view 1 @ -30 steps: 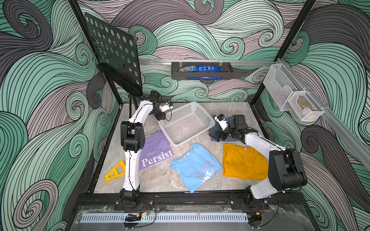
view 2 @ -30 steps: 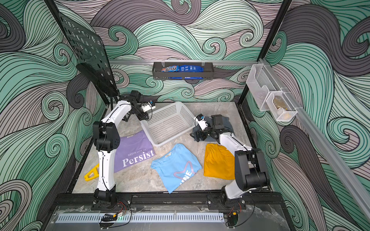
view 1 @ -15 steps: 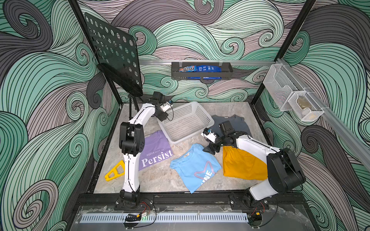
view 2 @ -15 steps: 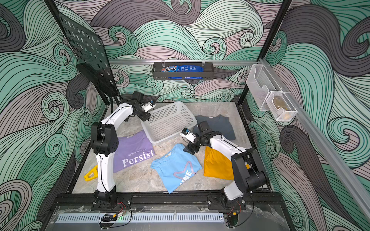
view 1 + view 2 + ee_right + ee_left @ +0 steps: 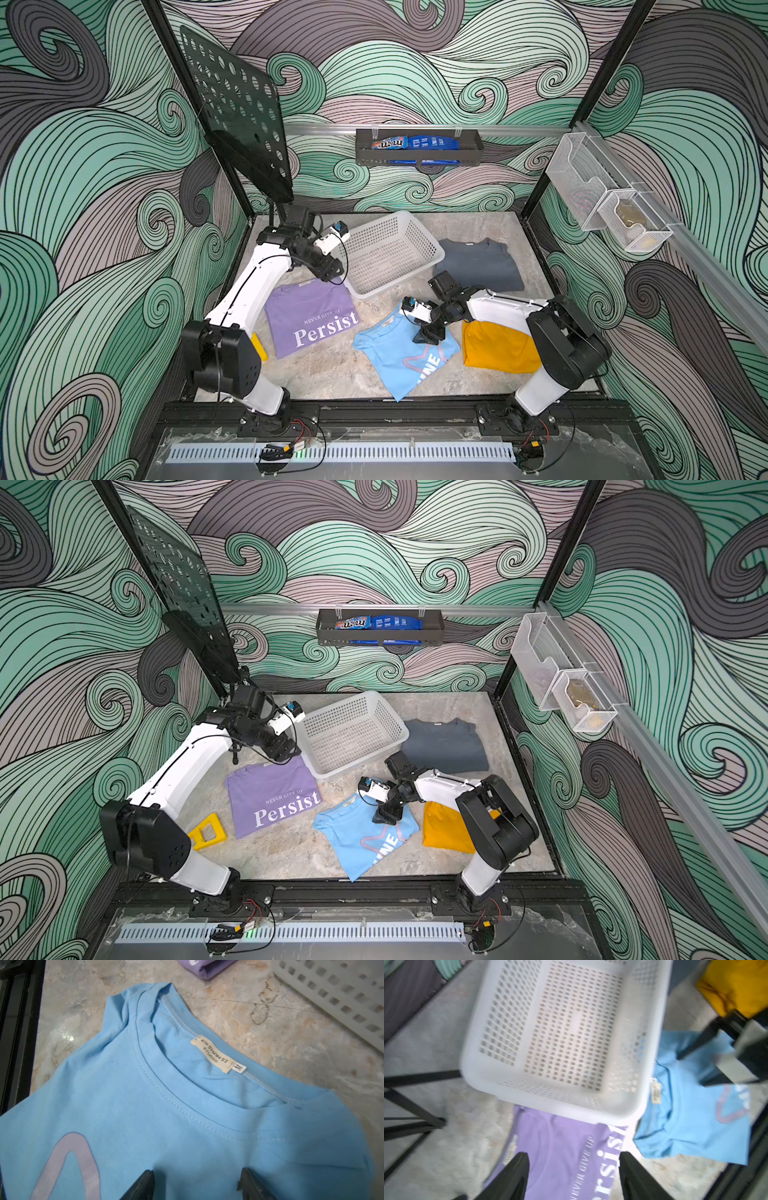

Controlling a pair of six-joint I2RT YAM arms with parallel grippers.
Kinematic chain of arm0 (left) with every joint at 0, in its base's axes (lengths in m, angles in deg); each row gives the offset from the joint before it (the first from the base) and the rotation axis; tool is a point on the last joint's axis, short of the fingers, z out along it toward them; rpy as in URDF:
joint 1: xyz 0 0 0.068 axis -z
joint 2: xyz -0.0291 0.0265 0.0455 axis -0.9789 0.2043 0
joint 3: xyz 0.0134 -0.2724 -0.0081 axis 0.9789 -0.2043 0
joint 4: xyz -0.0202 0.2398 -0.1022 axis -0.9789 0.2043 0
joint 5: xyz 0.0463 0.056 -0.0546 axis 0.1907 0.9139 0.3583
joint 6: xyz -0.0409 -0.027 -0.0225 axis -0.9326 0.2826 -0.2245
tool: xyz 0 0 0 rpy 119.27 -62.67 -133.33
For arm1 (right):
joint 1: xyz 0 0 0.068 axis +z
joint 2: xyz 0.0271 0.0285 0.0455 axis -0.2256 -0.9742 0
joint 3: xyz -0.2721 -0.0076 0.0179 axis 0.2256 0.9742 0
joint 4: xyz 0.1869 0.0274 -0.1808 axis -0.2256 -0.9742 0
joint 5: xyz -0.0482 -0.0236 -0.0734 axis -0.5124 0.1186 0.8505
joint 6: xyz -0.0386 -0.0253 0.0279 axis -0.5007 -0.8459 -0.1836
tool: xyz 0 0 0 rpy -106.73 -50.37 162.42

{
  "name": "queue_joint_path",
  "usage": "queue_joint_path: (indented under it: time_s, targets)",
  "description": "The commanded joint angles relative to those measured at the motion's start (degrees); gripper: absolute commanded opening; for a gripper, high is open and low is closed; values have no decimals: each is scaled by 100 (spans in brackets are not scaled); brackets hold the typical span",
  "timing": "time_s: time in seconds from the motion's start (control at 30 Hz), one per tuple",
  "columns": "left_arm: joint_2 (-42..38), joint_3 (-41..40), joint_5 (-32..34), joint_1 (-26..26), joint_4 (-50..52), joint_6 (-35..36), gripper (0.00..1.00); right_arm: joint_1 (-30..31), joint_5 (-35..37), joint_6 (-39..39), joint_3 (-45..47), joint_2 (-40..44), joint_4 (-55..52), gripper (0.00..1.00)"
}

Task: Put the folded t-shirts into the basket
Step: Pick up the T-shirt from the center of the board.

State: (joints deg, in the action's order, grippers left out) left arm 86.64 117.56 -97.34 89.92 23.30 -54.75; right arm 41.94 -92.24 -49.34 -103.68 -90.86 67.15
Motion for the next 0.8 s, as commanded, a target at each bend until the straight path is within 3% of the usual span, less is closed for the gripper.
queue_joint_path:
  time_s: [0.0, 0.13, 0.33, 0.47, 0.63, 0.77]
  targets:
    - [-690, -811, -946, 299, 557, 207, 71, -506, 51, 8, 202, 169, -253, 66]
    - [-1256, -1578, -1140, 980, 503, 515, 71, -759, -20, -3, 490, 465, -361, 64]
    - [-1343, -2308, -382, 1803, -470, 276, 73, -932, -494, 185, 308, 816, -557, 68]
    - [-907, -2543, 26, 2231, -1154, 90, 74, -1221, -824, 487, -120, 786, -564, 77]
    - [-128, -2445, 413, 2584, -1840, -172, 75, -1329, -273, 1188, -291, 512, -17, 81]
    - [578, -2041, 944, 2974, -1698, -59, 81, -1305, -116, 1303, -363, 208, 103, 82]
